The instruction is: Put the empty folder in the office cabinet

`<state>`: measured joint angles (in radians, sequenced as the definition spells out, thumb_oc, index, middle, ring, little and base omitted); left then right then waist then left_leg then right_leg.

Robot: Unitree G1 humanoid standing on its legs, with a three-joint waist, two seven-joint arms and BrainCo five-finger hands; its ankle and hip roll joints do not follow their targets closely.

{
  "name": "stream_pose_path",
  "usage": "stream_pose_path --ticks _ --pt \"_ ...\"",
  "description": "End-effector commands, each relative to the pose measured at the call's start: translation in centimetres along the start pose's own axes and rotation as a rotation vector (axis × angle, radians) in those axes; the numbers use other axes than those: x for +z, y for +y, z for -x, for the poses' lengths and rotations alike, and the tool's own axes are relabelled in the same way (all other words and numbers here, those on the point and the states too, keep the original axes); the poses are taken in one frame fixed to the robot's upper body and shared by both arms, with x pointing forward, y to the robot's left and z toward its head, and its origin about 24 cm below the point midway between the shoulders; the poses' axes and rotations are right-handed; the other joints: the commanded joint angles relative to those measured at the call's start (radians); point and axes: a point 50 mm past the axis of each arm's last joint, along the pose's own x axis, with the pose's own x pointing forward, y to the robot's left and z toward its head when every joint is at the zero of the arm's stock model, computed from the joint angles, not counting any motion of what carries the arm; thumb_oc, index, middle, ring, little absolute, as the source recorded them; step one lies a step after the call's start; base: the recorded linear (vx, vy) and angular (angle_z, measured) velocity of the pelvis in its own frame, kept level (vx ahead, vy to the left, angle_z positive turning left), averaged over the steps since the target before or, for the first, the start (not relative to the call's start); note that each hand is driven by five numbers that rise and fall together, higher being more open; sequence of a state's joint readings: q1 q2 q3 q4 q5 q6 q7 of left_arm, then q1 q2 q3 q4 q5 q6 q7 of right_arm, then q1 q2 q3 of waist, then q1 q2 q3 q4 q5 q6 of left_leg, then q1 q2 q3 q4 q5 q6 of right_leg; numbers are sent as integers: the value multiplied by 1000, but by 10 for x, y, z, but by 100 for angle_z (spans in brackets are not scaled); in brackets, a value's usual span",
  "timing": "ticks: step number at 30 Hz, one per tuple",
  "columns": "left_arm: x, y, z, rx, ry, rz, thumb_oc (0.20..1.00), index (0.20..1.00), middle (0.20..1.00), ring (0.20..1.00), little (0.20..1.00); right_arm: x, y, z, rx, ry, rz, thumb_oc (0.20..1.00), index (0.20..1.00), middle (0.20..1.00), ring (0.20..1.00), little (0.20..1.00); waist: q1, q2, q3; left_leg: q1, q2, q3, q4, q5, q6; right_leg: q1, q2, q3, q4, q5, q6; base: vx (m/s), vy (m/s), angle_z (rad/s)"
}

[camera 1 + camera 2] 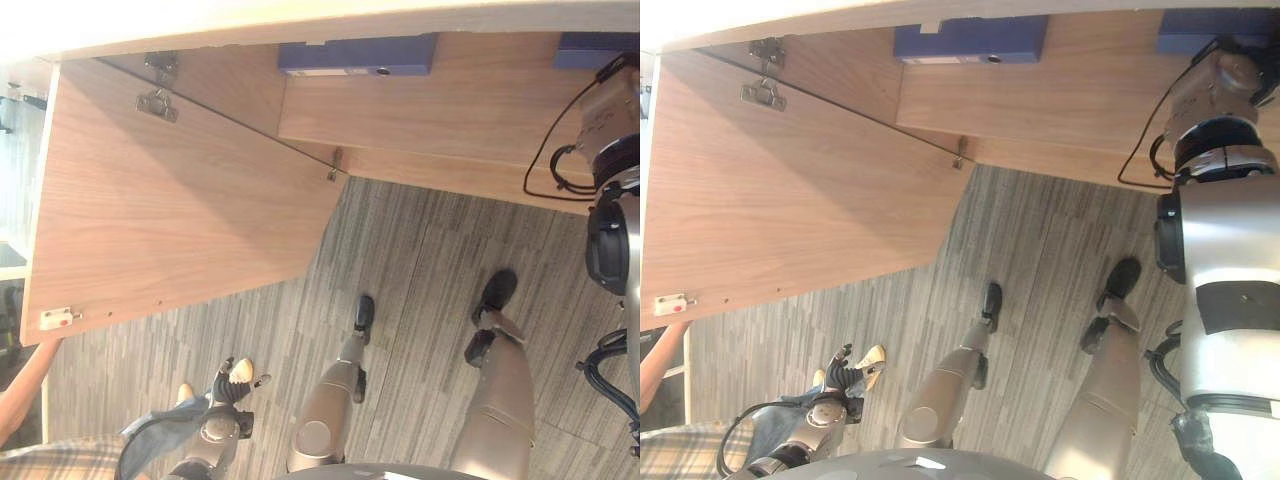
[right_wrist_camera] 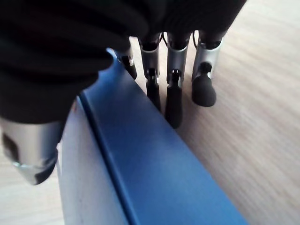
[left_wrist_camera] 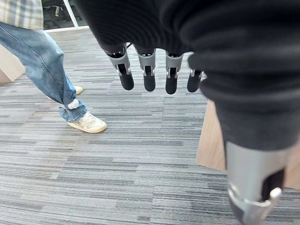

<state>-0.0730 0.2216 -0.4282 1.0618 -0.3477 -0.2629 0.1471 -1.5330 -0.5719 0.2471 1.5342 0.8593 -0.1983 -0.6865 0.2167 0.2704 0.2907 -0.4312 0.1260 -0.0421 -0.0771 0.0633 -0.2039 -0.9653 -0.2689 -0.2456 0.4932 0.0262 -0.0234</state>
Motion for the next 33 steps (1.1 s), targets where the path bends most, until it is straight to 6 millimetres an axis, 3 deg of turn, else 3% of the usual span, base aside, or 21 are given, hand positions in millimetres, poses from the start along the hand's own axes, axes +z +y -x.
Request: stream_pose_path --ticks 1,4,5,6,8,13,20,22,24,25,28,29,30,33 --pt "-1 21 -4 75 42 -60 1000 1000 1000 1000 1000 -2 -10 -6 -32 -14 73 1000 1000 1000 1000 1000 57 44 5 140 109 14 -10 -3 -13 -54 -22 113 68 -30 171 -19 32 -24" --pt "-4 22 -3 64 46 -74 1000 1000 1000 1000 1000 -20 -20 -9 -32 19 149 1000 1000 1000 1000 1000 52 43 10 159 104 19 -10 -4 -13 -21 -25 115 30 -9 175 -16 46 -14" --pt "32 33 -18 114 -12 -75 1000 1000 1000 1000 1000 -28 -8 0 12 4 177 1000 1000 1000 1000 1000 29 36 7 165 103 30 -10 -5 -17 -17 -20 118 16 -5 177 3 102 -1" --pt "47 38 -23 132 -39 -75 1000 1000 1000 1000 1000 -42 1 11 40 34 201 1000 1000 1000 1000 1000 11 32 15 170 103 41 -10 -8 -18 -15 -16 121 10 2 179 4 96 -3" --pt "51 26 -25 113 -56 -58 1000 1000 1000 1000 1000 -65 4 21 60 77 244 1000 1000 1000 1000 1000 7 28 17 175 106 49 -10 -11 -19 -11 -11 123 -3 11 180 -27 41 -11" --pt "58 17 -27 109 -59 -30 1000 1000 1000 1000 1000 -93 6 35 97 125 340 1000 1000 1000 1000 1000 -8 7 17 188 103 62 -10 -12 -19 21 -1 122 -47 28 183 -18 4 -23" --pt "66 12 -29 101 -80 -35 1000 1000 1000 1000 1000 -108 1 39 118 115 449 1000 1000 1000 1000 1000 -16 -1 16 200 100 67 -10 -20 -17 48 -1 125 -78 44 186 -10 8 2" --pt "72 6 -30 103 -107 -24 1000 1000 1000 1000 1000 -137 -4 53 190 59 602 1000 1000 1000 1000 1000 -37 -23 22 221 95 74 -10 -29 -8 100 2 121 -140 79 187 -61 33 4" --pt "74 6 -30 105 -113 -24 1000 1000 1000 1000 1000 -146 -7 57 205 51 627 1000 1000 1000 1000 1000 -40 -28 25 231 96 77 -10 -39 -5 107 5 125 -146 79 189 -47 8 -7" --pt "78 7 -31 120 -124 -28 1000 1000 1000 1000 1000 -181 -19 78 307 19 732 1000 1000 1000 1000 1000 -70 -59 40 252 88 85 -9 -60 6 144 12 132 -188 106 190 -76 16 -12" --pt "74 11 -31 138 -104 -51 1000 1000 1000 1000 1000 -222 -41 103 450 15 880 1000 1000 1000 1000 1000 -110 -96 63 277 80 96 27 -114 12 188 17 145 -223 132 195 -61 10 -12" --pt "74 11 -31 138 -103 -51 1000 1000 1000 1000 1000 -222 -41 104 451 15 881 1000 1000 1000 1000 1000 -111 -96 65 279 79 97 29 -115 13 191 16 145 -224 133 196 -64 18 -13" --pt "64 15 -30 148 -66 -95 1000 1000 1000 1000 1000 -243 -57 116 528 48 964 1000 1000 1000 1000 1000 -132 -119 77 294 74 101 49 -148 17 212 18 156 -242 149 198 -40 7 -12" --pt "64 15 -30 148 -65 -95 1000 1000 1000 1000 1000 -243 -57 116 528 48 964 1000 1000 1000 1000 1000 -132 -119 78 296 74 101 50 -149 17 214 18 156 -243 149 198 -13 2 -18"
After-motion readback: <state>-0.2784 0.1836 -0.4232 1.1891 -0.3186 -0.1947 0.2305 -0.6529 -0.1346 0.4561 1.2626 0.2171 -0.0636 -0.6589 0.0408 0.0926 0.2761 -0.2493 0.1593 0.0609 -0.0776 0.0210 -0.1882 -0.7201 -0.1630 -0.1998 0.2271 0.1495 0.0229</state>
